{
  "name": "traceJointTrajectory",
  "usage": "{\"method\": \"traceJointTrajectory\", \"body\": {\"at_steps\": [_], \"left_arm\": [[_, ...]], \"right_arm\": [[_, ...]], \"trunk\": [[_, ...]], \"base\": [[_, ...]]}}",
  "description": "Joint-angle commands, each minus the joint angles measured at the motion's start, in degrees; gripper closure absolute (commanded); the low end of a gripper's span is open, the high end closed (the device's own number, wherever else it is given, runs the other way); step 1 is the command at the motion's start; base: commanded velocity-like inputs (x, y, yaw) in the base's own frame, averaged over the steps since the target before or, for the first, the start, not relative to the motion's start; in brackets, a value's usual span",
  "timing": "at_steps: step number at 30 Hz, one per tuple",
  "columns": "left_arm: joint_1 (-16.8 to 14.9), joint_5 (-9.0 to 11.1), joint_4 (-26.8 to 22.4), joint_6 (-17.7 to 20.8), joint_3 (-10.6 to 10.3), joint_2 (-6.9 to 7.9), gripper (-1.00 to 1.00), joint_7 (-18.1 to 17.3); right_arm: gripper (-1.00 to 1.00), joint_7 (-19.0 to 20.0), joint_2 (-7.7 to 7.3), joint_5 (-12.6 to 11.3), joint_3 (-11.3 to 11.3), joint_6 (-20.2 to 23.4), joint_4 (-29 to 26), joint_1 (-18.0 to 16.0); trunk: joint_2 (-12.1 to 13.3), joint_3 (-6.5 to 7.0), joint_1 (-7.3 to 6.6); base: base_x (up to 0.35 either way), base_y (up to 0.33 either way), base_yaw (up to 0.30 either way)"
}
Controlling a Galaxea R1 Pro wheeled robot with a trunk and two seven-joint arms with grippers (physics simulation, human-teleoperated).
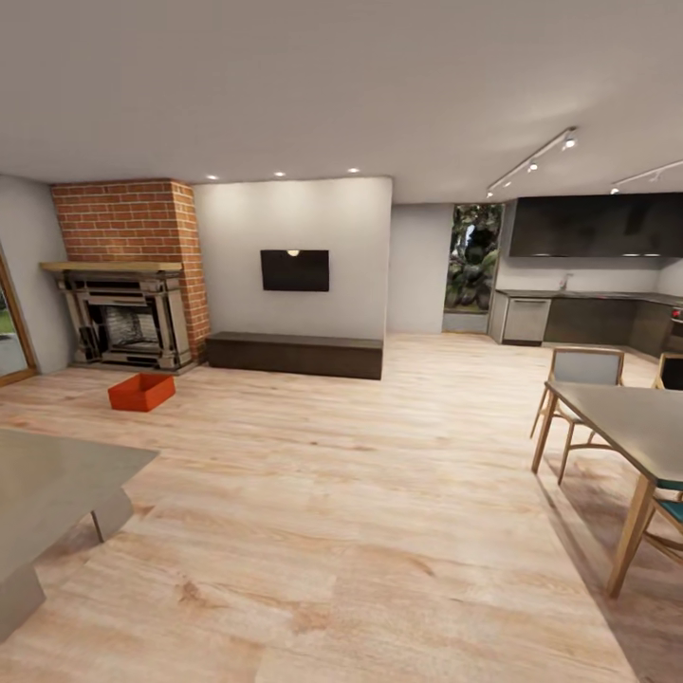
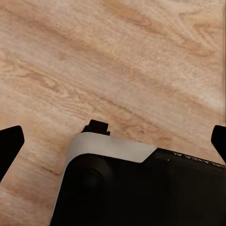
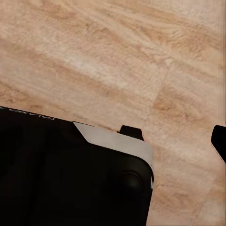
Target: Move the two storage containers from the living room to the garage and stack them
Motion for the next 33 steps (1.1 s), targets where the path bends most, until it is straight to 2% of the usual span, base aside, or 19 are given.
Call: {"method": "traceJointTrajectory", "body": {"at_steps": [1, 33], "left_arm": [[-0.04, 0.41, 0.02, -0.18, -0.36, -0.02, -1.0, 0.17], [-0.04, 0.41, 0.02, -0.18, -0.37, -0.01, -1.0, 0.18]], "right_arm": [[-1.0, -0.2, 0.03, -0.22, 0.45, -0.3, 0.18, -0.08], [-1.0, -0.2, 0.03, -0.22, 0.45, -0.3, 0.18, -0.08]], "trunk": [[-0.04, -0.08, 0.04], [-0.04, -0.08, 0.04]], "base": [[0.323, 0.0, 0.0], [0.323, 0.0, 0.0]]}}
